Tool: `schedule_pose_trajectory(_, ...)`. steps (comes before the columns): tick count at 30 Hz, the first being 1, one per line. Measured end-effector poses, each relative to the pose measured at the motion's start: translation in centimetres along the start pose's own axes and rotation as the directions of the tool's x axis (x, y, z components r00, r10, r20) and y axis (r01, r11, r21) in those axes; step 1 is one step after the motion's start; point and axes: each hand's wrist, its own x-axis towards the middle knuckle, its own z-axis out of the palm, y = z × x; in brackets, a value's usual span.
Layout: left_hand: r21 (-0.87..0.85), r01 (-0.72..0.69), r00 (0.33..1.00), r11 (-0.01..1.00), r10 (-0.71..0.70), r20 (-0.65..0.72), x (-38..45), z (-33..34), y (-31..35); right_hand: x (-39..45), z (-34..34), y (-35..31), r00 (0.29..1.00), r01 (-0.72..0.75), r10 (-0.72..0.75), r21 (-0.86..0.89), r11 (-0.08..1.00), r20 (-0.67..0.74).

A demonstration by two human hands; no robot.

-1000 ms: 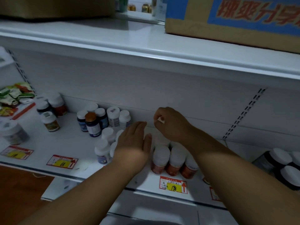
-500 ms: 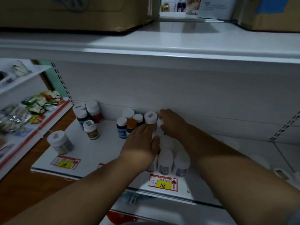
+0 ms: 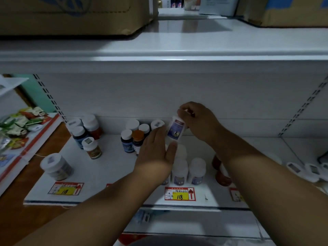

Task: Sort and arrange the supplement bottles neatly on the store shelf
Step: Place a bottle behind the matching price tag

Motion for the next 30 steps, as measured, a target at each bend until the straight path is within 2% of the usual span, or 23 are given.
schedule_pose_trajectory(3,-0.175,0.023,1.000,0.984,-0.026,-0.018,-0.1,0.4,0.8,-2.4,-1.1,-1.5,0.999,-0.011,0.015,0.118,0.993,-0.035)
schedule_pose_trajectory(6,-0.438,0.035,0.999,0.898,-0.044,-0.010,-0.8,0.8,1.3,-4.1,-2.3,-2.2,1.000,-0.005,0.006,0.154,0.988,-0.003)
schedule_pose_trajectory(8,-0.486,0.047,0.999,0.873,-0.047,0.011,-1.0,0.9,1.3,-4.8,-3.1,-2.1,1.000,-0.015,0.016,0.155,0.988,0.000)
schedule_pose_trajectory(9,-0.446,0.052,0.999,0.893,-0.038,0.039,-0.8,0.9,1.0,-4.9,-3.5,-1.8,1.000,-0.019,0.021,0.126,0.992,-0.016)
schedule_pose_trajectory(10,-0.305,0.044,0.996,0.951,-0.020,0.082,-0.6,1.0,0.6,-4.9,-3.9,-1.5,0.999,-0.021,0.023,0.070,0.997,-0.033)
schedule_pose_trajectory(11,-0.075,-0.002,0.989,0.997,0.013,0.144,-0.4,1.1,0.3,-4.9,-4.1,-1.2,0.999,-0.025,0.025,0.003,1.000,-0.041)
schedule_pose_trajectory(12,0.140,-0.080,0.978,0.987,0.050,0.204,-0.1,1.3,-0.2,-4.9,-4.2,-0.8,0.999,-0.032,0.029,-0.075,0.997,-0.033)
schedule_pose_trajectory(14,0.365,-0.208,0.949,0.908,0.097,0.300,0.3,1.8,-0.7,-4.9,-3.9,0.1,0.999,-0.037,0.042,-0.230,0.973,0.020)
schedule_pose_trajectory(16,0.430,-0.258,0.925,0.865,0.094,0.367,0.3,2.7,-0.9,-4.9,-2.9,1.0,0.995,-0.027,0.057,-0.325,0.945,0.084)
schedule_pose_trajectory(19,0.495,-0.308,0.905,0.812,0.089,0.415,0.2,3.7,-1.2,-5.3,-0.9,2.1,0.987,-0.054,0.104,-0.361,0.931,0.120)
schedule_pose_trajectory(25,0.538,-0.324,0.905,0.779,0.090,0.415,0.4,4.3,-1.5,-5.9,1.8,3.5,0.965,-0.096,0.178,-0.371,0.924,0.194)
schedule_pose_trajectory(30,0.539,-0.324,0.910,0.778,0.099,0.404,0.4,4.3,-1.5,-6.3,2.9,4.2,0.956,-0.127,0.211,-0.359,0.924,0.204)
